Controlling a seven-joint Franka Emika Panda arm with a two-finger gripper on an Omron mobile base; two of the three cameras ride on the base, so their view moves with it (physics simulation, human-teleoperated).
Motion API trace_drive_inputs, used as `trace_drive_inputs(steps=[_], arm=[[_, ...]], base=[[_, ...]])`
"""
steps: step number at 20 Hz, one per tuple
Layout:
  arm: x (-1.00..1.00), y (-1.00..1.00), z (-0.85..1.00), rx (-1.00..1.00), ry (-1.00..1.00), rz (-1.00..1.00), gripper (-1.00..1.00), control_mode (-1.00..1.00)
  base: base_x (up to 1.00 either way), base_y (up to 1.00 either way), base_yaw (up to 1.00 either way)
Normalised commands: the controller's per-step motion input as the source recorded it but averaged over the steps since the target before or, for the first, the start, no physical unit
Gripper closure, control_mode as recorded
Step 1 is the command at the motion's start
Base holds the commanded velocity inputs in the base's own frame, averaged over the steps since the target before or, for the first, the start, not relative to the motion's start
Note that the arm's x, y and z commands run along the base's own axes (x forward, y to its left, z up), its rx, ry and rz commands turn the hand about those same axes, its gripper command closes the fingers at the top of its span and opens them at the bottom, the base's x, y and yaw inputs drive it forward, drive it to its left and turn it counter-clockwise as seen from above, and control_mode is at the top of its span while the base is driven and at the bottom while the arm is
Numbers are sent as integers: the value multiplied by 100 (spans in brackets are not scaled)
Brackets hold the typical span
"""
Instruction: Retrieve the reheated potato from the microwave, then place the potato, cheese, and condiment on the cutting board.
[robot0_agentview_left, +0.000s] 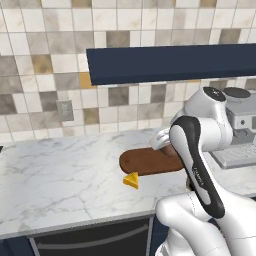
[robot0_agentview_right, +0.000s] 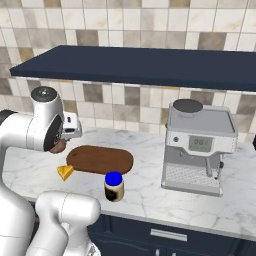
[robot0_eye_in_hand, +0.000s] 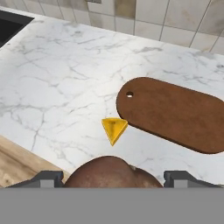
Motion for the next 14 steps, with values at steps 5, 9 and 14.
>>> trace_drive_inputs(steps=[5, 9, 14], arm=[[0, 0, 0, 0, 0, 0, 100, -100], [0, 0, 0, 0, 0, 0, 100, -100], [0, 0, 0, 0, 0, 0, 100, -100]], base=[[0, 0, 0], [0, 0, 0], [0, 0, 0]])
